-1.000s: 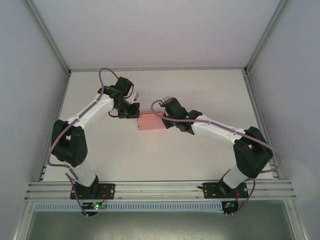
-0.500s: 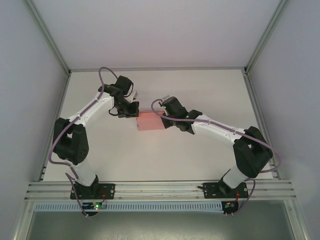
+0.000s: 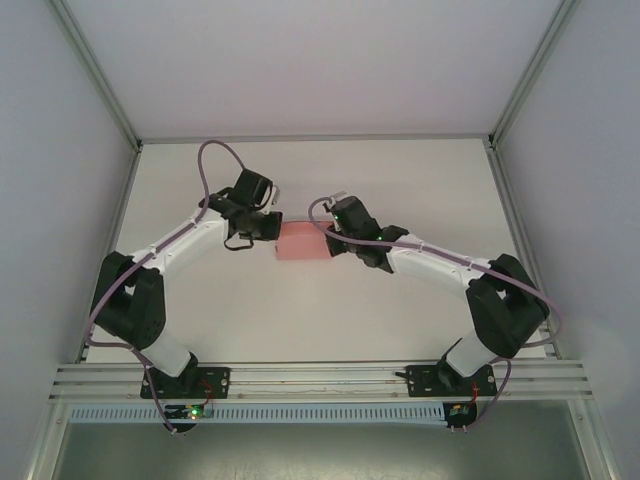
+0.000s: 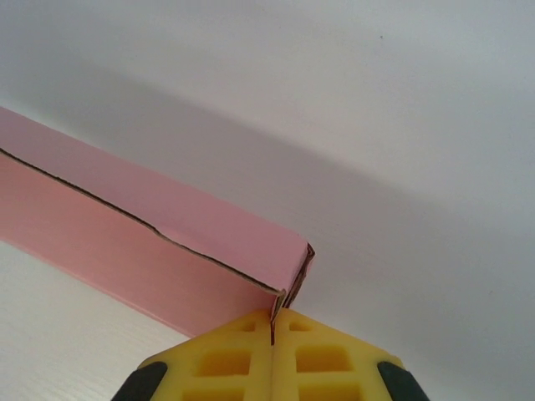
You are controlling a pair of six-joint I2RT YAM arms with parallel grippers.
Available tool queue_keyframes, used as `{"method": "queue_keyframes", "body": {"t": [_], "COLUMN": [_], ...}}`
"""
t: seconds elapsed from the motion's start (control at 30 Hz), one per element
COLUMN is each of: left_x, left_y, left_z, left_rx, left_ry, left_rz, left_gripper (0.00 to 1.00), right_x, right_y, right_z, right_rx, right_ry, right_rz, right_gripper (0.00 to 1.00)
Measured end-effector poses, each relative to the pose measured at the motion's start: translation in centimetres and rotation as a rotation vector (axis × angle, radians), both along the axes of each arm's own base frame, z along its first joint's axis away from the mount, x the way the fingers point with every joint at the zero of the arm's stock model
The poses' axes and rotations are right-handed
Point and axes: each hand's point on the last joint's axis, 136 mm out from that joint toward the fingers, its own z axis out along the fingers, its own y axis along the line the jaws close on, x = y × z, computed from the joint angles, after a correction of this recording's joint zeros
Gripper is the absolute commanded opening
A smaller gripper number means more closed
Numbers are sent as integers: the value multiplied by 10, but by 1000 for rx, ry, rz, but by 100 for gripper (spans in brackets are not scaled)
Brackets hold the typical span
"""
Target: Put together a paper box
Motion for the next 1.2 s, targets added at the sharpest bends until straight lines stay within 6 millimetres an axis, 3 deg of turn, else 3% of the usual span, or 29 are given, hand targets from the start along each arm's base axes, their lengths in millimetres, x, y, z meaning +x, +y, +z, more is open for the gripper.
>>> {"method": "queue_keyframes", "body": {"t": [0.1, 0.2, 0.27, 0.47, 0.53, 0.73, 0.9, 1.2], "left_x": [-1, 1, 3, 6, 7, 6, 7, 7], "left_y": [-7, -15, -20, -25, -25, -27, -27, -29], "left_z": [-1, 0, 2, 2, 3, 3, 3, 3], "left_rx": [22, 18, 11, 1, 0, -1, -2, -8], "left_ry": [-33, -68, -90, -107, -110, -113, -114, -113], "left_rz": [-13, -29, -36, -43, -43, -47, -47, -53], "left_gripper": [0, 0, 0, 0, 0, 0, 0, 0], "right_x": [-5, -7, -7, 4, 7, 18, 32, 26], "right_y": [-7, -14, -15, -22, -24, -30, -24, -23], "right_z": [0, 3, 9, 33, 36, 39, 29, 4], "right_rx": [35, 84, 127, 265, 293, 359, 384, 425], "right_ry": [9, 25, 31, 27, 32, 54, 98, 172], "right_rz": [-18, -47, -53, -98, -117, -199, -249, -295], "right_gripper": [12, 30, 49, 70, 81, 81, 77, 72]}}
